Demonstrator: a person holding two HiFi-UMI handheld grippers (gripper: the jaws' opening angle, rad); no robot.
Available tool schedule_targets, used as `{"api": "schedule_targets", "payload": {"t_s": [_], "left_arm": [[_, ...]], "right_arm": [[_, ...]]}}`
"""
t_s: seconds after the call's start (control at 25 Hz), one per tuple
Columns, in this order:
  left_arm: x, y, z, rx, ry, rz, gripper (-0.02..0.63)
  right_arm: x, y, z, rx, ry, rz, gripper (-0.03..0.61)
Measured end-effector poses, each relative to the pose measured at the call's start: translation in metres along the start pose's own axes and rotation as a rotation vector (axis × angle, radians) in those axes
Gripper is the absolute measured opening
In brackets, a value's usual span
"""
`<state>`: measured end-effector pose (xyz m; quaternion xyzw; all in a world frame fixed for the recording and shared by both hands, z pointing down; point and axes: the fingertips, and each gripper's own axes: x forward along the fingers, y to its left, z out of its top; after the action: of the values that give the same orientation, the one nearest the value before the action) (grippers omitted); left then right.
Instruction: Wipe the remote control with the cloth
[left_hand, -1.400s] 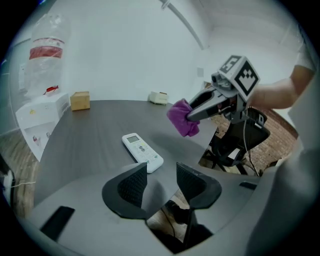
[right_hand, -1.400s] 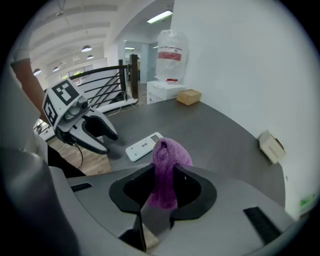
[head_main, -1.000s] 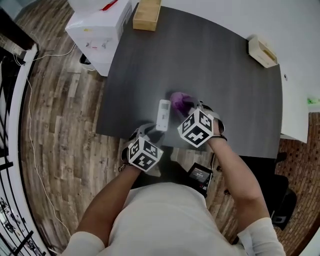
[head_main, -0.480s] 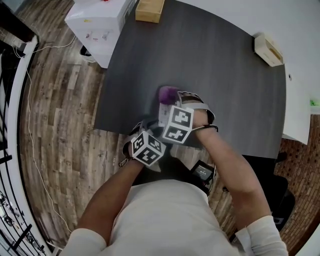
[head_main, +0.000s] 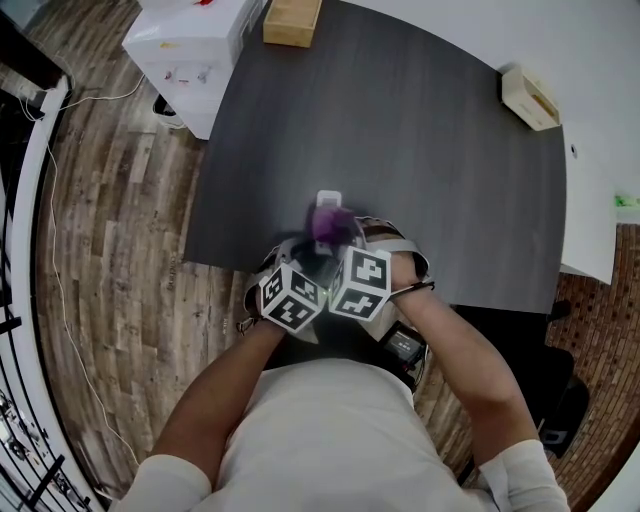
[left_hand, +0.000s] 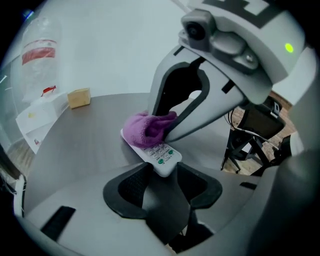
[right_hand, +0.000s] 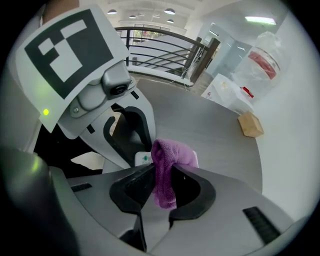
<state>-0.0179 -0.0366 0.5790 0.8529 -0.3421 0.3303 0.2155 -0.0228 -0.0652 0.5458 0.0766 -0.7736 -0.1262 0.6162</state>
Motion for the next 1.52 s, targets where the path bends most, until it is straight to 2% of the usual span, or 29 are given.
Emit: {"api": "schedule_targets", "payload": {"t_s": [0.12,0.32,0.56,0.68,0.76,0.84,0.92,1.04,1.36,1.52], "left_arm": [[0.002,0.0,-0.001,-0.052,-0.001,-0.021,0.194],[0.003,-0.002,-0.001,-0.044,0.006,-0.03,0.22],[0.004,-0.002,-0.001,-0.037,0.012,-0.033,0.224],[0.002,-0.006,-0.001,-0.043,0.012,-0.105,0.246],[-0.002,-0.009,-0.004,0.009,0.02,-0.141,0.252],[-0.006,-0.009,-0.01,0.103,0.039,-0.126,0.252],[-0.005,-0.006,-0.013,0.158,0.055,-0.091,0.244],[-0.002,-0.004,-0.013,0.145,0.065,-0.059,0.232],[-0.002,-0.002,-0.014,0.111,0.075,-0.034,0.232],[-0.002,-0.001,-0.013,0.09,0.084,-0.03,0.232]], "right_arm": [[-0.005,0.008,0.003,0.037,-0.028,0.003,0.104],[-0.008,0.027,0.006,0.076,-0.043,0.046,0.104],[-0.013,0.031,-0.001,0.287,-0.076,0.162,0.104],[-0.011,0.028,-0.001,0.299,-0.107,0.161,0.104],[-0.01,0.028,-0.001,0.287,-0.126,0.141,0.104],[-0.011,0.028,-0.001,0.282,-0.141,0.126,0.104],[-0.013,0.031,-0.002,0.284,-0.154,0.134,0.104],[-0.016,0.039,-0.001,0.287,-0.158,0.161,0.104],[-0.02,0.05,-0.002,0.318,-0.143,0.216,0.104],[-0.024,0.054,-0.001,0.4,-0.152,0.269,0.104]]}}
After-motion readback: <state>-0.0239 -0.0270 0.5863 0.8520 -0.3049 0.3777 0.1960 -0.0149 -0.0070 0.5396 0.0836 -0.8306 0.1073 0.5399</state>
